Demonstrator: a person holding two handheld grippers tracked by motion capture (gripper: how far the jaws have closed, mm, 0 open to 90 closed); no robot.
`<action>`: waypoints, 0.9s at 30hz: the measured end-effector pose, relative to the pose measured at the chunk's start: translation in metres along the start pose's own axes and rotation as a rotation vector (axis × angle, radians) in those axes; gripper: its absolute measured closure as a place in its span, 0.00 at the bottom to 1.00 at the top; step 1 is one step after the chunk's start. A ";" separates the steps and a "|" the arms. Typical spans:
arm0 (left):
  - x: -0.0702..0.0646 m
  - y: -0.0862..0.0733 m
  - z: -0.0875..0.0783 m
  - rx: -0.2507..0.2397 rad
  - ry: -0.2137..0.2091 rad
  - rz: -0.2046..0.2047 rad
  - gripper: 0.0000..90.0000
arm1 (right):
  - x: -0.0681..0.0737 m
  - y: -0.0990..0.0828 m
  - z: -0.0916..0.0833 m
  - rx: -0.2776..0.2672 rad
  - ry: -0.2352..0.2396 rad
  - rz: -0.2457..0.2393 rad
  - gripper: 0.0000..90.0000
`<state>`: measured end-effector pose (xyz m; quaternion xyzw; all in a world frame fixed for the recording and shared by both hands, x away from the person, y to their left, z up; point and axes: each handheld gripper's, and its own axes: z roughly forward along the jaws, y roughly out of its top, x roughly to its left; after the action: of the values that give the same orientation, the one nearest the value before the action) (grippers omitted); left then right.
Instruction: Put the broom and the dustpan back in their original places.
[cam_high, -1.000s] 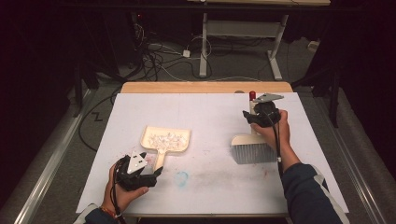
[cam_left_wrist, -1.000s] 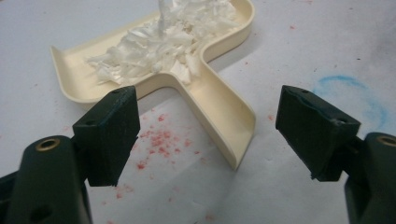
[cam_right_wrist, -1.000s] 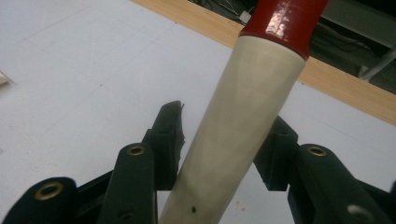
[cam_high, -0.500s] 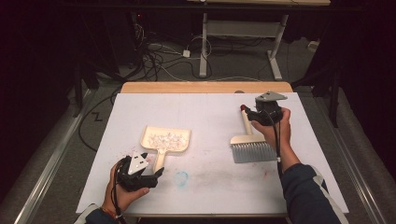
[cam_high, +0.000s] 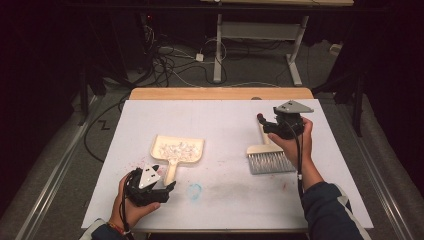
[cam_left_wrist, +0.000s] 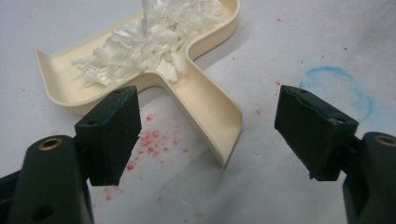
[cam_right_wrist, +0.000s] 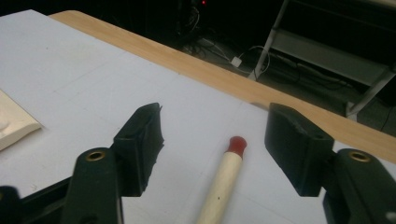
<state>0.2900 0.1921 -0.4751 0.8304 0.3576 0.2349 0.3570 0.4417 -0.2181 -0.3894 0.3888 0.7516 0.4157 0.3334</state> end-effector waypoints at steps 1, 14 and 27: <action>0.000 0.000 0.000 -0.004 0.000 -0.002 0.23 | 0.001 0.000 -0.002 -0.012 0.005 0.010 0.40; 0.000 0.000 0.000 0.010 0.008 0.006 0.21 | 0.008 0.002 -0.031 -0.090 0.045 -0.003 0.33; 0.000 0.001 -0.002 0.003 -0.003 0.019 0.21 | 0.019 0.002 -0.052 -0.081 0.064 -0.079 0.34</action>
<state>0.2892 0.1928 -0.4730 0.8346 0.3493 0.2368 0.3541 0.3906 -0.2203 -0.3690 0.3314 0.7592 0.4445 0.3409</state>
